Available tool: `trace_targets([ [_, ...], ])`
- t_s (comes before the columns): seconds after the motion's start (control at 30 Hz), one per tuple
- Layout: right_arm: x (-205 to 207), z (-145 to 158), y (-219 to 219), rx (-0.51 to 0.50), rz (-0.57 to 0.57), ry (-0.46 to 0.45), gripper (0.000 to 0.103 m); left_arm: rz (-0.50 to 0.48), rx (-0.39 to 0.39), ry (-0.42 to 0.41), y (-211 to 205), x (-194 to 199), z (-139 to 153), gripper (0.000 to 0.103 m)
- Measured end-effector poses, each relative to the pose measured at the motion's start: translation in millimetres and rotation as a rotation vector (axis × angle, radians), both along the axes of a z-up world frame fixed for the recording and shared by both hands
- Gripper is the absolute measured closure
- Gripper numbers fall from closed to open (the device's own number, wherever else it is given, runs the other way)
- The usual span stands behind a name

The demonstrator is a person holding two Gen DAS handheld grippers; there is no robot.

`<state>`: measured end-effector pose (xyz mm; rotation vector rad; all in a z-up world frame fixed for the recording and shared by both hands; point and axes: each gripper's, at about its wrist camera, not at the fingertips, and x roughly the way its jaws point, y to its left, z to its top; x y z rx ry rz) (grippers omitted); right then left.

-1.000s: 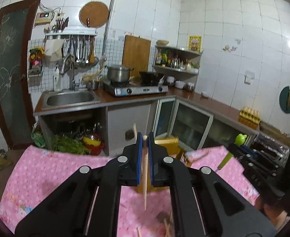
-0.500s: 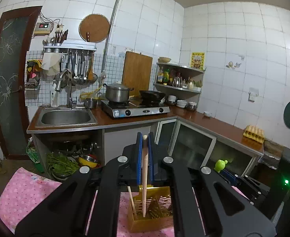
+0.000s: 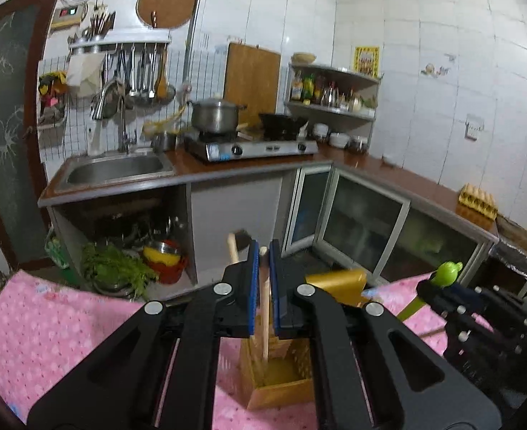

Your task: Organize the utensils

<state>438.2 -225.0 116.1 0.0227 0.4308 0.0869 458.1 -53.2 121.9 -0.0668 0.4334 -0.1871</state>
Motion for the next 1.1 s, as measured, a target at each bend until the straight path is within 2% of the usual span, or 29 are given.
trace_targets([
  [0.17,10,-17,-6,0.024,-0.005,0.068,0.088,0.002,0.007,0.039,6,-2,-18,0.098],
  [0.33,12,-30,-6,0.026,0.008,0.101,0.087,0.005,-0.014,0.066,12,-5,-20,0.097],
  [0.37,11,-31,-6,0.031,0.015,0.108,0.086,0.005,-0.018,0.07,14,-6,-19,0.092],
  [0.4,11,-31,-7,0.037,0.019,0.111,0.08,0.008,-0.022,0.072,17,-9,-17,0.086],
  [0.43,8,-30,-8,0.041,0.017,0.107,0.064,0.012,-0.024,0.07,18,-12,-16,0.07],
  [0.47,3,-27,-10,0.054,0.012,0.096,0.056,0.019,-0.024,0.064,21,-17,-14,0.053],
  [0.5,0,-24,-11,0.061,0.008,0.088,0.048,0.026,-0.024,0.055,24,-22,-12,0.047],
  [0.57,-5,-17,-14,0.076,0.009,0.08,0.048,0.027,-0.029,0.047,30,-32,-8,0.031],
  [0.67,-21,-3,-17,0.071,-0.001,0.068,0.048,0.033,-0.039,0.069,41,-49,-6,0.021],
  [0.77,-38,5,-17,0.046,-0.012,0.055,0.041,0.041,-0.028,0.073,55,-71,-6,0.01],
  [0.93,-74,2,-23,0.05,-0.048,0.072,0.036,0.052,-0.001,0.104,71,-101,-14,0.005],
  [1.1,-99,-18,-22,0.012,-0.072,0.105,0.035,0.049,0.016,0.151,81,-124,-31,0.005],
])
